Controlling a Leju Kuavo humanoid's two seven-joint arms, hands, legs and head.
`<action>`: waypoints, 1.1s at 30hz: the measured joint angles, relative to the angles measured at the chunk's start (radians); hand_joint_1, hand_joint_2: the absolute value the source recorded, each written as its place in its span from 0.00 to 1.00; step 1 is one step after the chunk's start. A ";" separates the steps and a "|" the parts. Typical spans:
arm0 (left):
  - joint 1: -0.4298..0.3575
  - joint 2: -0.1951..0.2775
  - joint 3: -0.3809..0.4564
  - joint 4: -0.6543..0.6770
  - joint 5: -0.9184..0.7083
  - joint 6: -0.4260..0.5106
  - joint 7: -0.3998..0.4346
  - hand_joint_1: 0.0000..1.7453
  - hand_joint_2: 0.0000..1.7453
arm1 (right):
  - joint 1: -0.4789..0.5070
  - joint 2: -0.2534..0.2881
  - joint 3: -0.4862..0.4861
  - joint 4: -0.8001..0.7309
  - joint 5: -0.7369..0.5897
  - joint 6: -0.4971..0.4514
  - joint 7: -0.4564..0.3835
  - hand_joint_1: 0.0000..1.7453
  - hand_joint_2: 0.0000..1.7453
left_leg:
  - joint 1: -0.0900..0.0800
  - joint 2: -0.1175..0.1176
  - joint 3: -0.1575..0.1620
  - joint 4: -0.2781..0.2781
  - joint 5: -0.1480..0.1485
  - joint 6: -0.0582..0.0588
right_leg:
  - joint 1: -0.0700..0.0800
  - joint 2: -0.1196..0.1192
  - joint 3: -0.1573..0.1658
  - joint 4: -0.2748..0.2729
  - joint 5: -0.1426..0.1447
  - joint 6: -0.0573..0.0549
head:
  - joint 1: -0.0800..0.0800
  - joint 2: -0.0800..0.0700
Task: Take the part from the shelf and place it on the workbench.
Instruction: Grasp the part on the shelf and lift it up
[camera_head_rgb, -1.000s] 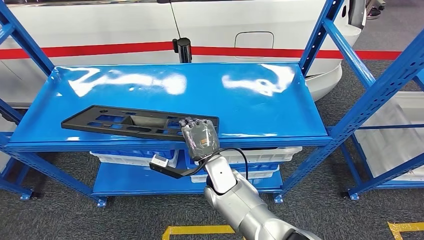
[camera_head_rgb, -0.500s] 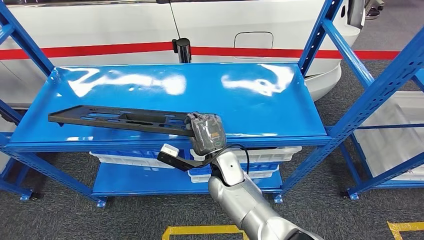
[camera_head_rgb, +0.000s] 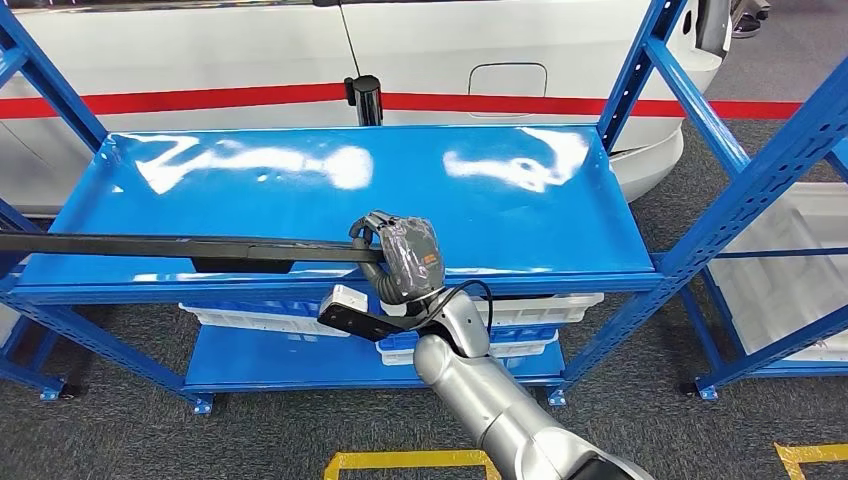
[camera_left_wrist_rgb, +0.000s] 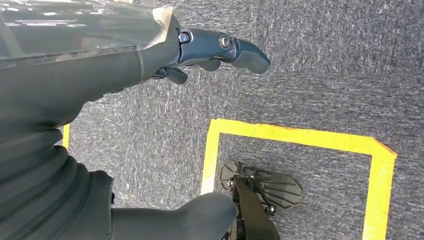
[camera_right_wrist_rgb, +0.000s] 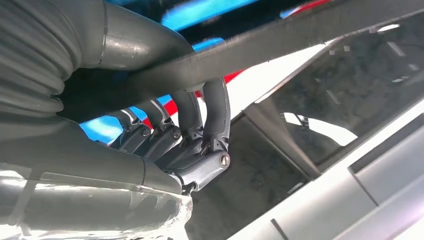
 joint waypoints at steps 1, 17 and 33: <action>0.000 0.000 0.002 0.000 0.000 0.000 0.001 0.00 1.00 | -0.002 0.000 0.004 -0.005 -0.007 0.004 -0.004 1.00 1.00 | 0.000 0.000 0.000 0.000 0.000 0.000 | 0.000 0.000 0.000 0.000 0.000 0.000 | 0.000 0.000; 0.017 -0.008 0.071 0.001 0.025 -0.090 0.000 0.00 1.00 | 0.129 -0.223 0.041 -0.457 -0.506 0.316 -0.085 1.00 1.00 | -0.002 -0.003 -0.001 0.001 -0.001 0.001 | -0.001 -0.002 -0.001 -0.001 0.000 0.000 | 0.000 0.000; 0.035 -0.012 -0.014 0.003 -0.129 -0.180 0.037 0.00 1.00 | 0.218 -0.539 -0.078 -0.898 -0.661 0.404 -0.008 1.00 1.00 | -0.001 -0.004 -0.001 0.001 -0.001 0.001 | -0.003 -0.002 0.000 -0.001 0.000 0.001 | 0.000 0.000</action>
